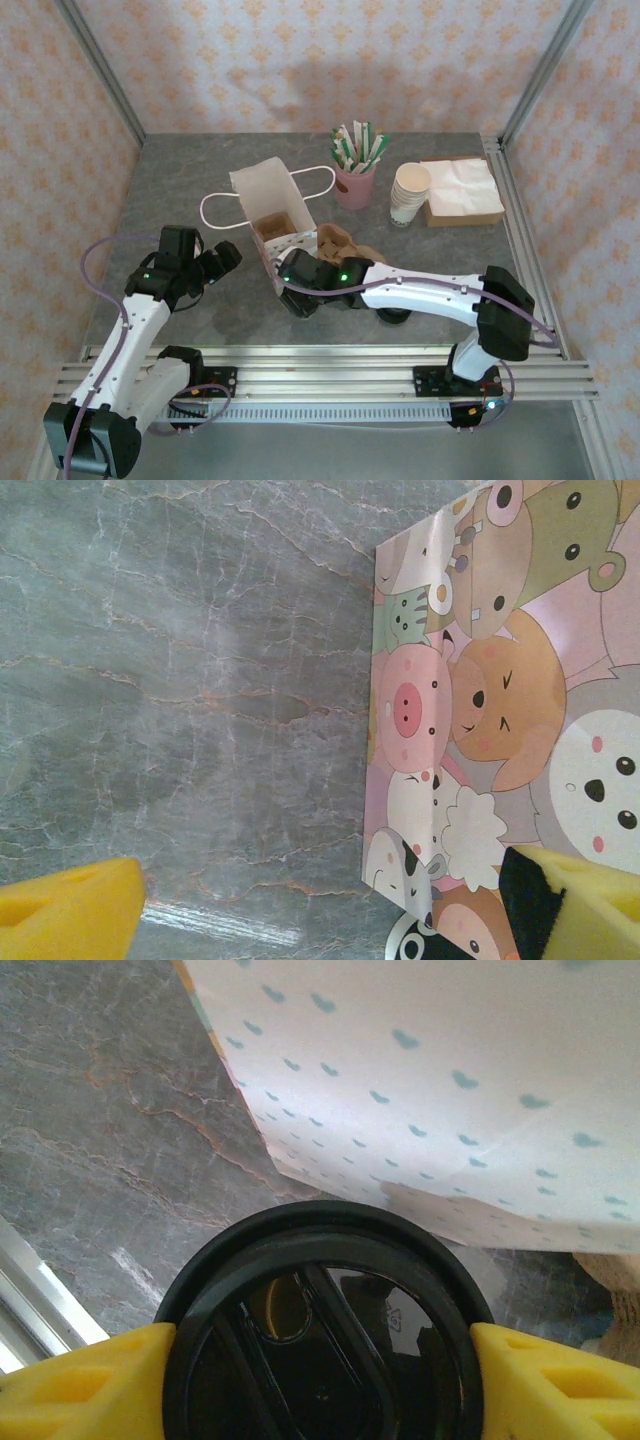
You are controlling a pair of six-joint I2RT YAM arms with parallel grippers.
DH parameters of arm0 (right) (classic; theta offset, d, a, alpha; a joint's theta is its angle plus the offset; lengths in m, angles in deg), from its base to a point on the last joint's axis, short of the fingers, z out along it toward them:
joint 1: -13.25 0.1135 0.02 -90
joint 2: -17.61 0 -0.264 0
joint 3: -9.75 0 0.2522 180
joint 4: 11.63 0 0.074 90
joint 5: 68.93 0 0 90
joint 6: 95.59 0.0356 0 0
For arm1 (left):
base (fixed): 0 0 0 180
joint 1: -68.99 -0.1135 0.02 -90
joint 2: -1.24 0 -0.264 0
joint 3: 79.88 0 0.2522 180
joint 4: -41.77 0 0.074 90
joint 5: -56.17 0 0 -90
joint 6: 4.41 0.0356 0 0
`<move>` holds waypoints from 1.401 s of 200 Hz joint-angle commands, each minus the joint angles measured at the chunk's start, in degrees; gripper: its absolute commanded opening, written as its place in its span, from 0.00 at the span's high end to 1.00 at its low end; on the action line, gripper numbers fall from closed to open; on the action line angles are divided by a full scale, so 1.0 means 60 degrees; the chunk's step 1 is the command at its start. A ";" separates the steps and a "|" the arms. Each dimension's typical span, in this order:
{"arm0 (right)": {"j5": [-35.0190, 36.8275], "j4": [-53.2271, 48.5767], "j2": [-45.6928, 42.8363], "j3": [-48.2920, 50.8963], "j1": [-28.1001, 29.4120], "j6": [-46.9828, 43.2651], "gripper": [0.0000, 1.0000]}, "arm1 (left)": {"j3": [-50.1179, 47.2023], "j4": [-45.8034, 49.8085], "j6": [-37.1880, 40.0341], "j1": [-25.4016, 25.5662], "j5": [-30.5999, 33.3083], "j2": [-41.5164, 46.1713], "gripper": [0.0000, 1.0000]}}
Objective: Pack the takeout coffee
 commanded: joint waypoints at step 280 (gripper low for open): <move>0.0427 -0.4672 -0.0668 -0.1414 -0.0568 0.3964 0.15 | -0.0132 0.0403 -0.0300 0.0031 0.0677 0.0425 0.07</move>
